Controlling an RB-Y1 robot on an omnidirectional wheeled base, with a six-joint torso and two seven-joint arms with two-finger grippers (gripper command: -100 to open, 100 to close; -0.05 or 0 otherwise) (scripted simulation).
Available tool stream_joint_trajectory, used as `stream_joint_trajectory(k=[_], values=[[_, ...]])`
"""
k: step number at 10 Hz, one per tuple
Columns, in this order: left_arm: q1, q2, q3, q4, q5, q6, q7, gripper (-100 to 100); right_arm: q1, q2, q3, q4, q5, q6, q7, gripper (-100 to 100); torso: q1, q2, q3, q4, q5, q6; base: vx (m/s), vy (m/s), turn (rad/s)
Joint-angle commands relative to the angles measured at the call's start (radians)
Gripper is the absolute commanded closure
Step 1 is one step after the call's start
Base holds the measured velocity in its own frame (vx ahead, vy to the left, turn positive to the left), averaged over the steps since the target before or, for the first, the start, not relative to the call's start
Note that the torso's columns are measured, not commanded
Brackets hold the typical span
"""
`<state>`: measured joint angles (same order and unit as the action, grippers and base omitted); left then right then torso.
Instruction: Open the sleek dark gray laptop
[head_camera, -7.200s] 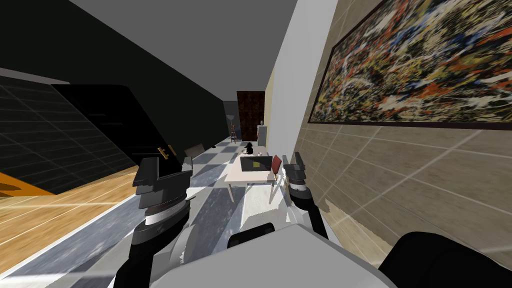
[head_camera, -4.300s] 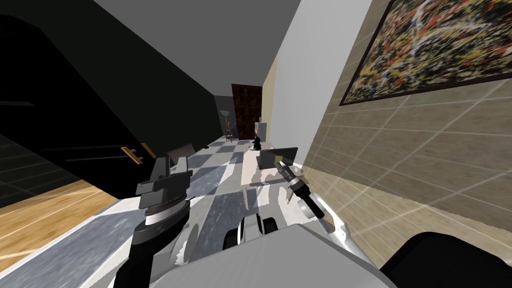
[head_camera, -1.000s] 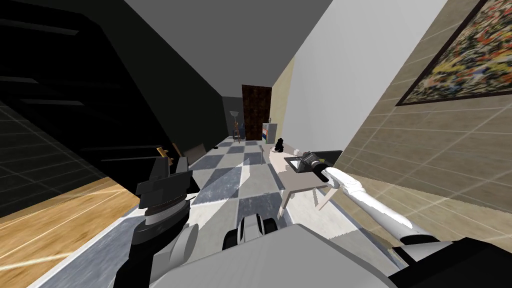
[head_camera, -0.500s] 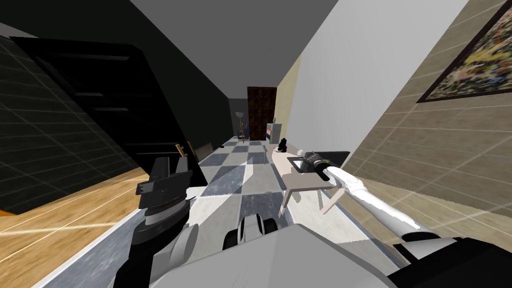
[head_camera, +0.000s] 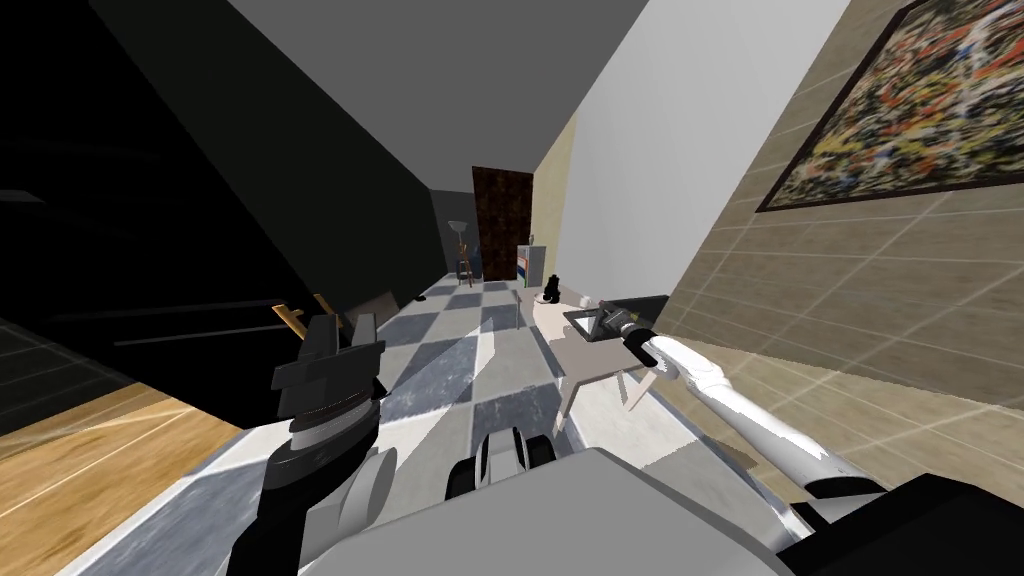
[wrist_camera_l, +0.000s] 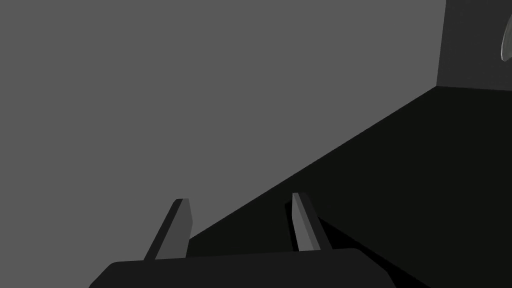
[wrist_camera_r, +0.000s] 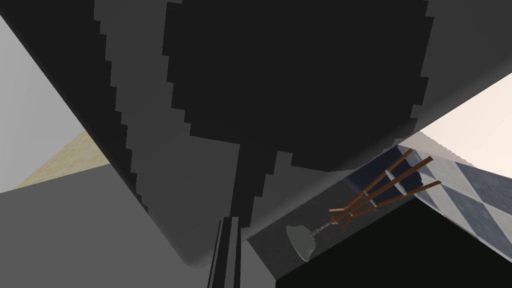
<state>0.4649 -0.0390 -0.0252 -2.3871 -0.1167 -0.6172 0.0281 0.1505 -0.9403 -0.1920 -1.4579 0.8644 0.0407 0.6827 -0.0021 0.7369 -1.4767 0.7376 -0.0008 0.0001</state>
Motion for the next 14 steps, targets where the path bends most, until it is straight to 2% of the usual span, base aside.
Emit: stream_joint_trajectory(k=[1,3,4,5,14], values=[[0.000,0.000,0.000,0.000,0.000,0.000,0.000,0,0.018,0.018,-0.009,-0.045,0.006,-0.050,0.011,100,0.001,0.002,0.001,0.001,0.001,0.001,0.116,0.025,-0.320],[0.000,0.000,0.000,0.000,0.000,0.000,0.000,0,0.030,0.034,-0.014,-0.080,0.012,-0.088,0.020,100,0.004,0.002,0.002,0.001,0.001,0.000,0.124,0.051,-0.249],[0.000,0.000,0.000,0.000,0.000,0.000,0.000,0,0.030,0.022,-0.005,-0.077,0.006,-0.064,0.013,100,0.003,0.001,0.000,0.000,0.001,0.000,0.064,0.023,-0.044],[0.000,0.000,0.000,0.000,0.000,0.000,0.000,0,0.040,-0.009,-0.007,-0.070,-0.003,-0.073,0.004,-100,0.001,0.003,0.002,0.001,0.001,-0.001,0.045,0.034,0.005],[0.000,0.000,0.000,0.000,0.000,0.000,0.000,0,0.080,-0.166,-0.017,-0.017,-0.051,-0.108,-0.046,-100,0.002,0.001,0.000,0.000,0.001,0.000,0.057,0.052,-0.007]])
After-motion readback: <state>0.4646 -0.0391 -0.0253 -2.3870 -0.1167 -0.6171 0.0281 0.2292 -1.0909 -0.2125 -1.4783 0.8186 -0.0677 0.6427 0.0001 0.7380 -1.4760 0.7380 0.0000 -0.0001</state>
